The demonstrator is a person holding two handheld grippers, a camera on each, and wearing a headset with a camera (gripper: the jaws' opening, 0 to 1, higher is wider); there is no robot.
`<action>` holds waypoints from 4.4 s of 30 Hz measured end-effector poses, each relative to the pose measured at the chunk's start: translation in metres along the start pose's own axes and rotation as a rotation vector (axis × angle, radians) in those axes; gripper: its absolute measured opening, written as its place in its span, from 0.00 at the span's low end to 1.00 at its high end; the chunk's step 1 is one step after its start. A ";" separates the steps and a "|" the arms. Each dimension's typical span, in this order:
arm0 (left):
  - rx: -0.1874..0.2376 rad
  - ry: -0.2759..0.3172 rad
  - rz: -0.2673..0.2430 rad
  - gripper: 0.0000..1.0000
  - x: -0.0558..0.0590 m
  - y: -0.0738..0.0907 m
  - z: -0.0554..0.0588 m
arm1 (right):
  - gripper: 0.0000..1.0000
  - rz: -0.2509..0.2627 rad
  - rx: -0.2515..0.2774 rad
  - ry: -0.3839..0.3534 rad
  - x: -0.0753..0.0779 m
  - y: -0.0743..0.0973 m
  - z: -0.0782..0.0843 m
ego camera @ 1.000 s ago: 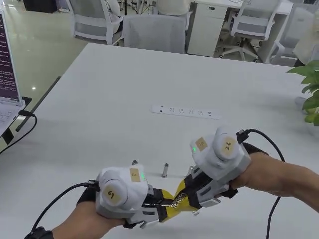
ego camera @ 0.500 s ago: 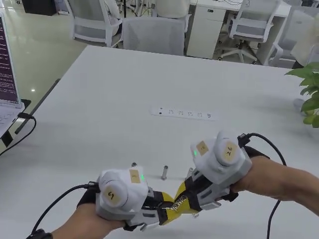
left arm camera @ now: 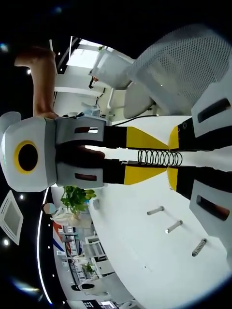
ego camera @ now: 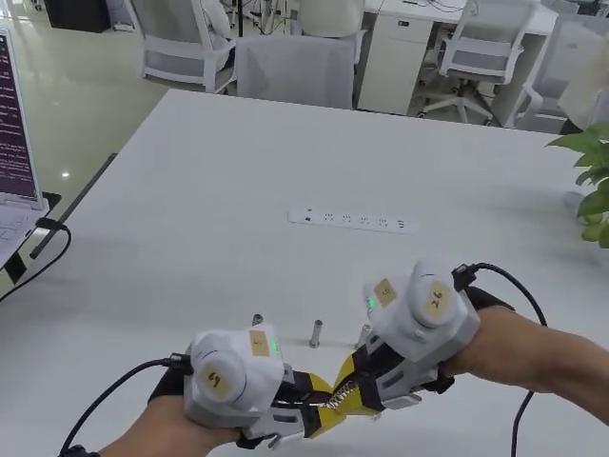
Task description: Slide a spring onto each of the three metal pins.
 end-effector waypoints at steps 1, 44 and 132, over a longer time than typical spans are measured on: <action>-0.001 0.002 0.000 0.03 0.000 0.000 0.000 | 0.08 0.000 0.000 0.000 0.000 0.000 0.000; -0.032 0.198 -0.218 0.23 -0.024 0.068 0.047 | 0.08 0.069 -0.058 -0.084 0.012 -0.009 0.028; -0.029 0.416 -0.459 0.47 -0.017 0.128 0.102 | 0.08 0.141 -0.172 -0.097 0.121 -0.019 0.023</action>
Point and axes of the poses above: the centre of the closed fingertips' face, and the gripper's own axes: y roughly backward along the fingers, x roughly to its right, z roughly out of its underside, the point moved 9 cm from there along y, roughly backward along the fingers, and after that the axes turned 4 degrees about -x, right-handed, at the moved point
